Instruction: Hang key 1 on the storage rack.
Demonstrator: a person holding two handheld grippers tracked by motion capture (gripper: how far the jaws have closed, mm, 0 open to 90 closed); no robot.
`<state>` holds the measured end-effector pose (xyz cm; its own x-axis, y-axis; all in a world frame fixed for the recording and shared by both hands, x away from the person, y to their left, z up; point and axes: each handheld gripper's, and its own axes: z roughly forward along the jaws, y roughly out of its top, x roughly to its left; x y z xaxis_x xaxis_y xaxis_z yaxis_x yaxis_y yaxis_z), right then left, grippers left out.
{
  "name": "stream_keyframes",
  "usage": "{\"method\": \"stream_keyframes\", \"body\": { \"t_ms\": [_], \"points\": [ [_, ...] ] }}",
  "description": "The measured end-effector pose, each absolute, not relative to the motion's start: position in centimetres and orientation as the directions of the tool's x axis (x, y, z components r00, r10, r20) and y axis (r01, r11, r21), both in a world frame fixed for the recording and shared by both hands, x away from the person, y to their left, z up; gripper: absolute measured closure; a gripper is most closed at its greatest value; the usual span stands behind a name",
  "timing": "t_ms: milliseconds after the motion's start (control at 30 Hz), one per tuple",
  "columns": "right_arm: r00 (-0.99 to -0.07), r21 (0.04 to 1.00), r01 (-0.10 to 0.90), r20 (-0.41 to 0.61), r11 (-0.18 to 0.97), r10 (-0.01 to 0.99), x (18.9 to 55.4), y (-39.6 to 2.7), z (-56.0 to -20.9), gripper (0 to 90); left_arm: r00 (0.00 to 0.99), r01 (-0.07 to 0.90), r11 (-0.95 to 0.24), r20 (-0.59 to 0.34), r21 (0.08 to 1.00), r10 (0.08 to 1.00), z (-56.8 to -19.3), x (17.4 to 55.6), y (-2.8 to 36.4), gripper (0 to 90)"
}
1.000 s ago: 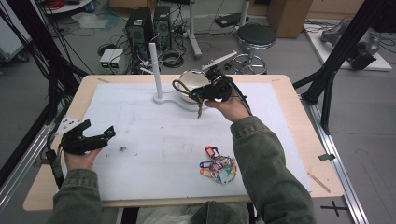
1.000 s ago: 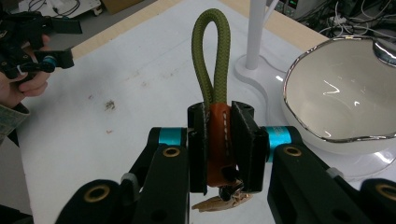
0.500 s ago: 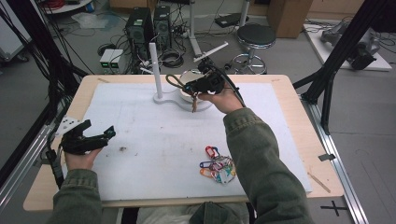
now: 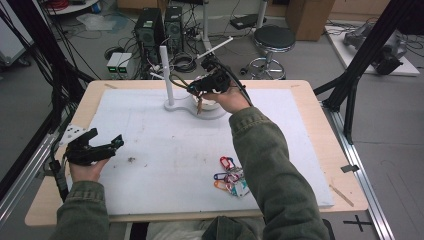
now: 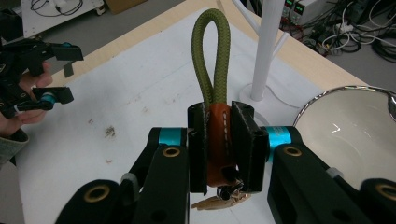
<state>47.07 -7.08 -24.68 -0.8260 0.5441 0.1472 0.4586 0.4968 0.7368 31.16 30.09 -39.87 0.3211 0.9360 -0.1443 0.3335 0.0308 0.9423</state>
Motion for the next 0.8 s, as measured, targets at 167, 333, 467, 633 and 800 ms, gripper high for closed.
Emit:
{"method": "stream_keyframes", "body": {
  "t_ms": [167,333,467,633,800],
  "points": [
    [-0.824,0.73,0.465,0.149,0.501,0.547,47.8,-6.4,-24.7,76.6,0.321,0.333,0.034,-0.147,0.942,0.936,-39.9,31.2,30.1,1.7],
    [-0.822,0.731,0.466,0.149,0.499,0.549,48.4,-5.5,-24.2,76.6,0.323,0.333,0.036,-0.15,0.942,0.934,-39.9,31.2,30.1,1.7],
    [-0.823,0.733,0.463,0.147,0.498,0.549,48.6,-5.0,-24.1,76.6,0.321,0.331,0.041,-0.154,0.943,0.935,-39.8,31.0,30.2,1.7],
    [-0.816,0.731,0.471,0.148,0.494,0.559,49.3,-4.5,-24.2,76.6,0.321,0.33,0.045,-0.157,0.943,0.934,-39.8,31.0,30.2,1.7],
    [-0.802,0.729,0.486,0.154,0.482,0.577,50.1,-4.0,-24.4,76.5,0.319,0.33,0.047,-0.159,0.943,0.934,-39.9,31.1,30.2,1.7]
  ]
}}
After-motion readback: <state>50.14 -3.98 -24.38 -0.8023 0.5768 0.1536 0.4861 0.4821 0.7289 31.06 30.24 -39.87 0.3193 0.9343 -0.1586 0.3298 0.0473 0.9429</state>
